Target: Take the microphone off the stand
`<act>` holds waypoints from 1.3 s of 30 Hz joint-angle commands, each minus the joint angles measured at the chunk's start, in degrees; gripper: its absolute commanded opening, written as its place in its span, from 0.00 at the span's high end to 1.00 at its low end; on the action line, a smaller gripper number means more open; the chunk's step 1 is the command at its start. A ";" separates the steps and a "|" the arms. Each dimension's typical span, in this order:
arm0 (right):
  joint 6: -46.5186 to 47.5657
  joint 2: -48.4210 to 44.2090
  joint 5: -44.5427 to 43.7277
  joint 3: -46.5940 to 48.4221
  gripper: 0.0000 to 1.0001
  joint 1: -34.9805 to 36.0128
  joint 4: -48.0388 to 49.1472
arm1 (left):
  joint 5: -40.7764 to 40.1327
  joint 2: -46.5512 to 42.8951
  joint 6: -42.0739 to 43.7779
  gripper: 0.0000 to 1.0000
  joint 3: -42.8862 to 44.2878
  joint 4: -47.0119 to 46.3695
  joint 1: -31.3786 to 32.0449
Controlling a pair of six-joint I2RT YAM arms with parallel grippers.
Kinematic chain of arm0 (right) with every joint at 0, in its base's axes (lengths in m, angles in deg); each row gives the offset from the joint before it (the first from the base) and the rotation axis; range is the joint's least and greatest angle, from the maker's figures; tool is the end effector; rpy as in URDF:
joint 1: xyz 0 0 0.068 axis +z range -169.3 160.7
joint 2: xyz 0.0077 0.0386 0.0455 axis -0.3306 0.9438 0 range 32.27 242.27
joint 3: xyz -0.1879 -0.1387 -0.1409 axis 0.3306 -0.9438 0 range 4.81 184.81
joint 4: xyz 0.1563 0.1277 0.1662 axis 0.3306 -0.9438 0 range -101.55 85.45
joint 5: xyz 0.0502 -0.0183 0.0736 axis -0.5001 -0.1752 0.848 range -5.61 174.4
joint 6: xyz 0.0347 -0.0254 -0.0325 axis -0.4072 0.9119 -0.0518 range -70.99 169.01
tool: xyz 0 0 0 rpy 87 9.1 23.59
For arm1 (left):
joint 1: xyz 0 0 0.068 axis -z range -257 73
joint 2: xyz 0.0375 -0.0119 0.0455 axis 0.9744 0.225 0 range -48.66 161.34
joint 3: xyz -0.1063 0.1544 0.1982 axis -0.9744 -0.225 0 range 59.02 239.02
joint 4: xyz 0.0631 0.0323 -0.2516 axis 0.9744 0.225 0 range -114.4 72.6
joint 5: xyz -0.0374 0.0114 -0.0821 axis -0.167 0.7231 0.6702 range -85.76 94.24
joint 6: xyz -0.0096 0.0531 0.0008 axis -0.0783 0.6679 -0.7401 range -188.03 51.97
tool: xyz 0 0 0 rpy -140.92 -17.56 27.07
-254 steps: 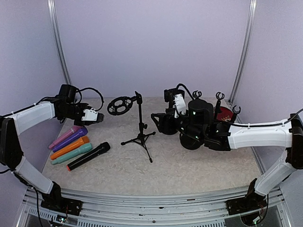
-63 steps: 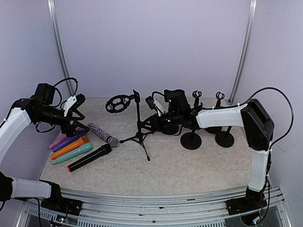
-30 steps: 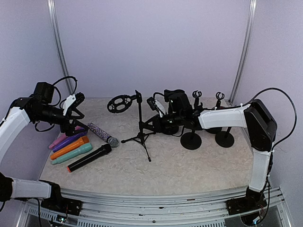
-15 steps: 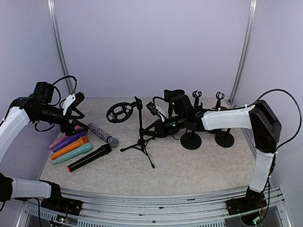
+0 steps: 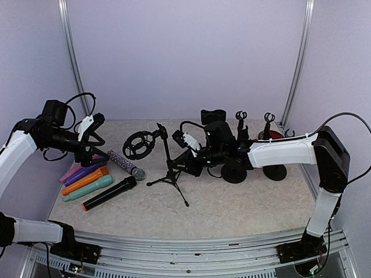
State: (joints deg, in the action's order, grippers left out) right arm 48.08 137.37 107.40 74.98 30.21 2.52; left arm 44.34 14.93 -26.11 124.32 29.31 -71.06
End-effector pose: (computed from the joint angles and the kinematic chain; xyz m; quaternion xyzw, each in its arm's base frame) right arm 0.2611 0.3274 0.2273 -0.4391 0.7227 0.3700 0.3847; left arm 0.2045 -0.0445 0.3374 0.4623 0.7666 -0.2139 0.3910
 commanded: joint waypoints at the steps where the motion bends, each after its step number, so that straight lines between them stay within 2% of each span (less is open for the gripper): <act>1: 5.12 3.17 -4.57 0.04 1.00 0.45 -5.34 | 0.77 0.62 -2.12 0.19 2.18 -0.58 1.92; 7: 7.35 4.14 -9.94 -1.48 1.00 0.68 -3.92 | 0.78 1.98 -4.31 0.19 3.48 -1.00 4.68; 18: 21.20 0.98 -31.71 -6.76 1.00 6.40 2.88 | 0.58 2.42 -4.62 0.19 4.12 -1.04 4.79; 26: 29.49 0.63 -41.51 -6.96 1.00 10.07 4.75 | -0.09 1.78 -4.35 0.19 4.06 -0.89 4.81; 31: 30.03 -0.40 -44.96 -6.53 1.00 11.13 7.19 | -0.37 1.48 -4.05 0.19 3.96 -0.69 4.74; 32: 29.64 -0.92 -44.63 -6.04 0.93 11.23 7.43 | -0.39 1.45 -4.03 0.19 3.92 -0.59 4.72; 35: 27.63 -2.18 -43.35 -4.57 0.55 11.39 7.52 | -0.52 1.35 -3.95 0.19 3.75 -0.60 4.70; 36: 26.59 -2.70 -42.74 -4.04 0.46 11.39 7.18 | -0.60 1.31 -3.94 0.19 3.71 -0.57 4.70; 39: 23.41 -4.67 -40.51 -3.42 0.30 11.39 7.32 | -0.64 1.14 -3.81 0.19 3.70 -0.57 4.61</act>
State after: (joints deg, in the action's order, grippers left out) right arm 75.34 136.88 65.54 69.70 41.19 10.92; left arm 43.90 17.14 -30.29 126.90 28.85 -66.54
